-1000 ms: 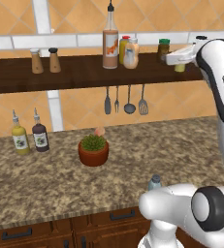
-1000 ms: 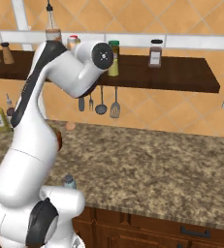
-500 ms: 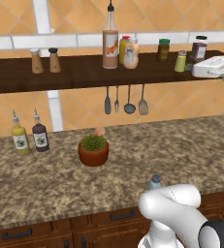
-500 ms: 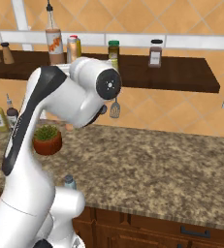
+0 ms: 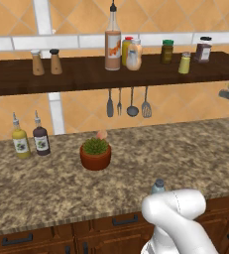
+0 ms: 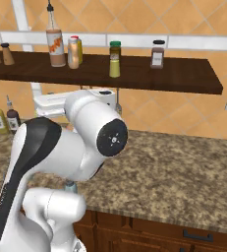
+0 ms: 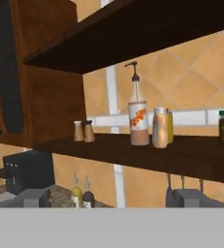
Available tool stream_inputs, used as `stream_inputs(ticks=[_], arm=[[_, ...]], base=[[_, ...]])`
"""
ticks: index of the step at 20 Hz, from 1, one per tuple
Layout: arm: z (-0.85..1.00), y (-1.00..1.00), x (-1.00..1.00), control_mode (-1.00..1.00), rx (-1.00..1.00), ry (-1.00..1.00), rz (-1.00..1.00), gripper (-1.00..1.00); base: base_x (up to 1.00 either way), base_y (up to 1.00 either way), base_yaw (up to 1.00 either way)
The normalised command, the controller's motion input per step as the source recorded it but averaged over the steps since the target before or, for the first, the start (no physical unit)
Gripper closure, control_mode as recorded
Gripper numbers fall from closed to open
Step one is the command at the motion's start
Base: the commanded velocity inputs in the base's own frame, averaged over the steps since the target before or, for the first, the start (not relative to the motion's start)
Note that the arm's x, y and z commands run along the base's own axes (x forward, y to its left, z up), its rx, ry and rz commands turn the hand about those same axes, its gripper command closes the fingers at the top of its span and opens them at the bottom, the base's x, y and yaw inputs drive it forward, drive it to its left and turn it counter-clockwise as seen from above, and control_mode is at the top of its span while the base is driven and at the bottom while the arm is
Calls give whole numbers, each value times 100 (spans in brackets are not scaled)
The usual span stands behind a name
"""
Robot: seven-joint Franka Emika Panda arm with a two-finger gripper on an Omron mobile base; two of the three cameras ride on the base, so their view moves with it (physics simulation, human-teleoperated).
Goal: Put the shaker and condiment bottle from the counter next to their counterparts in the cabinet.
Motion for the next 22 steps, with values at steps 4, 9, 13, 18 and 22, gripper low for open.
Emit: stream_inputs(ticks=[4,9,13,18,22], arm=[[-59,0,-55,-100,-1,0,8,-100],[-54,0,-23,-100,-1,-4,14,-100],[-61,1,-8,-100,-2,-7,15,-100],[-61,7,1,-100,-4,0,20,-100],[-46,9,0,-100,-6,0,20,-100]], base=[[0,0,0],[0,0,0],[0,0,0],[0,0,0],[0,0,0]])
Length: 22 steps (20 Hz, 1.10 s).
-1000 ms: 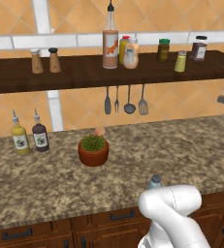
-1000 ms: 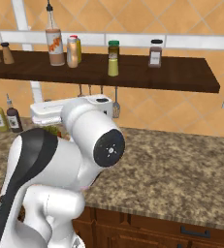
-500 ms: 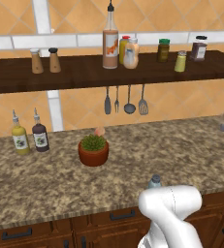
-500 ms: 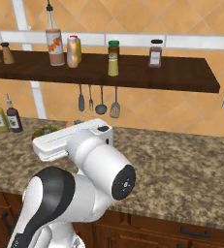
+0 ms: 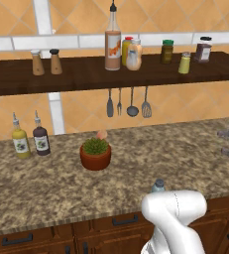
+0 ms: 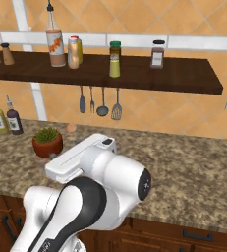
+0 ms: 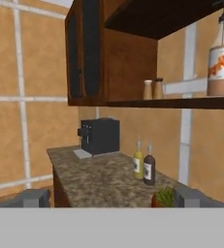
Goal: Put the shaker and condiment bottle from the counter next to their counterparts in the cabinet.
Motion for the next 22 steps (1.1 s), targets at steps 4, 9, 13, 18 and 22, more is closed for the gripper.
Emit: stream_inputs(ticks=[4,9,13,18,22], arm=[[-24,20,0,-100,-5,0,7,-100],[-22,20,0,-100,-9,-2,4,-100],[-37,18,3,-100,-15,-1,6,-100],[-47,10,14,-100,-12,5,13,-100],[-13,0,9,-100,-1,10,8,-100]], base=[[0,0,0],[0,0,0],[0,0,0],[0,0,0],[0,0,0]])
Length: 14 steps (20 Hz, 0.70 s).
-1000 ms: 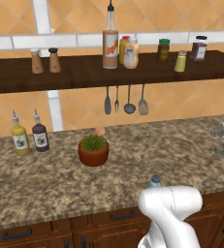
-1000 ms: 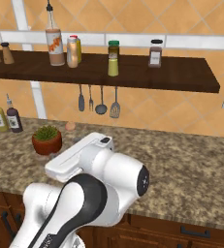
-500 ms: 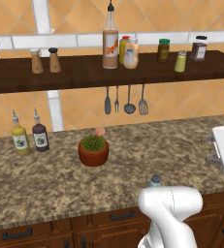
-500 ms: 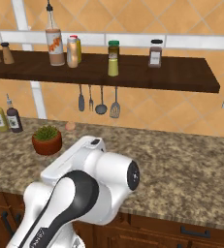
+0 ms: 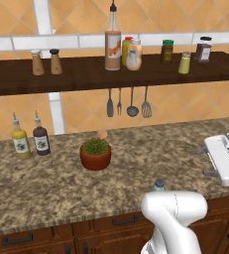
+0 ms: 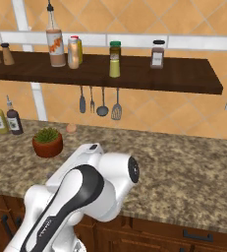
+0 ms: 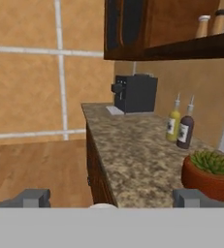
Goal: Put the shaker and condiment bottle from the counter next to their counterparts in the cabinet.
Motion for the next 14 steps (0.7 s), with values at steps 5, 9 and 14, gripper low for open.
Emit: stream_inputs(ticks=[5,9,14], arm=[[-8,0,4,-100,0,6,3,-100],[-32,0,2,-100,0,9,2,-100],[-37,0,9,-100,0,5,1,-100]], base=[[0,0,0],[0,0,0],[0,0,0]])
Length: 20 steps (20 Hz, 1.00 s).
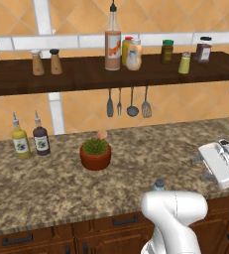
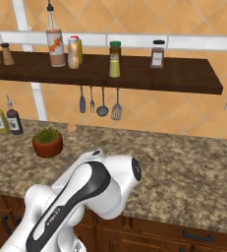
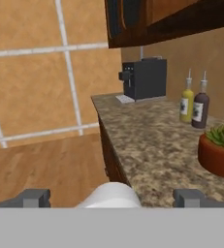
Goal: Put the shaker and condiment bottle from the counter next to their counterparts in the cabinet.
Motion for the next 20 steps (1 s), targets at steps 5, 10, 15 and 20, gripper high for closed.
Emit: stream_inputs(ticks=[5,10,15,20], arm=[[-33,2,17,-100,-1,2,1,-100],[-32,2,15,-100,0,8,2,-100],[-25,1,18,-100,0,13,1,-100],[-22,0,14,-100,0,10,1,-100]], base=[[0,0,0],[0,0,0],[0,0,0],[0,0,0]])
